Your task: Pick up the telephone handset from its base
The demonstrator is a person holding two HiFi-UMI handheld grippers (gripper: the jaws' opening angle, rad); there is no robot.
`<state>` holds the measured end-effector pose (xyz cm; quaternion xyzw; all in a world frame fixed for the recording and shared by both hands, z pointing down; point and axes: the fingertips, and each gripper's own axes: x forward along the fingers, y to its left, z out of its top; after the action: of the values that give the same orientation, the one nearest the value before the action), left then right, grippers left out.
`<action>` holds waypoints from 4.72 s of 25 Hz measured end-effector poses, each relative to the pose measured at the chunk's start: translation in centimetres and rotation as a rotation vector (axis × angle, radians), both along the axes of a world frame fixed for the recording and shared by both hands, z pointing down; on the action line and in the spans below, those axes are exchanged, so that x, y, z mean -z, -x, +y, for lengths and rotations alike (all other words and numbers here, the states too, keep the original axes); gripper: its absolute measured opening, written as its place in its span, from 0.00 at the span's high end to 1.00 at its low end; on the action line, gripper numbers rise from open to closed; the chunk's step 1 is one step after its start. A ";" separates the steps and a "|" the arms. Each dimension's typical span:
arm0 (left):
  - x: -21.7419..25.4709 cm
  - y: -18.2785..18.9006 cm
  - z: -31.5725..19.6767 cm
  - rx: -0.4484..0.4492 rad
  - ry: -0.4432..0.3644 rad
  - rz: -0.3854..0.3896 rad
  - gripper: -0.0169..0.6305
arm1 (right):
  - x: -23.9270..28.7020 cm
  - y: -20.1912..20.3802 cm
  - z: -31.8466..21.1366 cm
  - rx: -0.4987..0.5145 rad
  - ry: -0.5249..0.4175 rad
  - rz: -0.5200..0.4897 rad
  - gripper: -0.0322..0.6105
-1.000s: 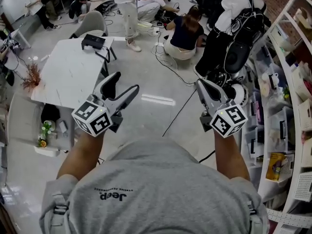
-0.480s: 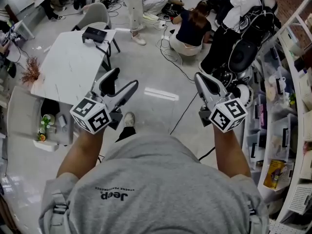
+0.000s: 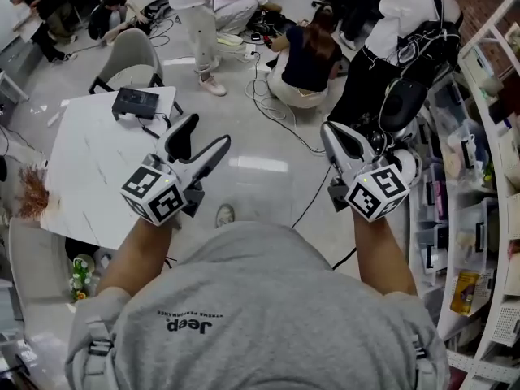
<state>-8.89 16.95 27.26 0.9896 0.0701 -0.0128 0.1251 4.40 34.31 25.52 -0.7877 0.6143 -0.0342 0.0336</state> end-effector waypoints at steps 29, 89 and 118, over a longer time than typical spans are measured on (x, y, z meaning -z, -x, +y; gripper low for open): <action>-2.9 -24.5 -22.5 0.006 0.061 -0.091 0.35 | -2.2 -25.1 -22.6 0.025 0.045 -0.061 0.94; -36.2 1.7 -48.3 0.932 0.885 -0.295 0.49 | -18.8 -7.0 -59.6 0.827 0.331 -0.078 0.94; -17.3 -6.8 -43.3 0.709 0.553 -0.214 0.76 | -10.8 -16.1 -51.9 0.615 0.193 -0.076 0.94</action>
<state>-2.13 -26.33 44.54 0.8776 -0.2923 0.0292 0.3789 20.47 -17.58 36.29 -0.5627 0.8158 -0.1302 -0.0302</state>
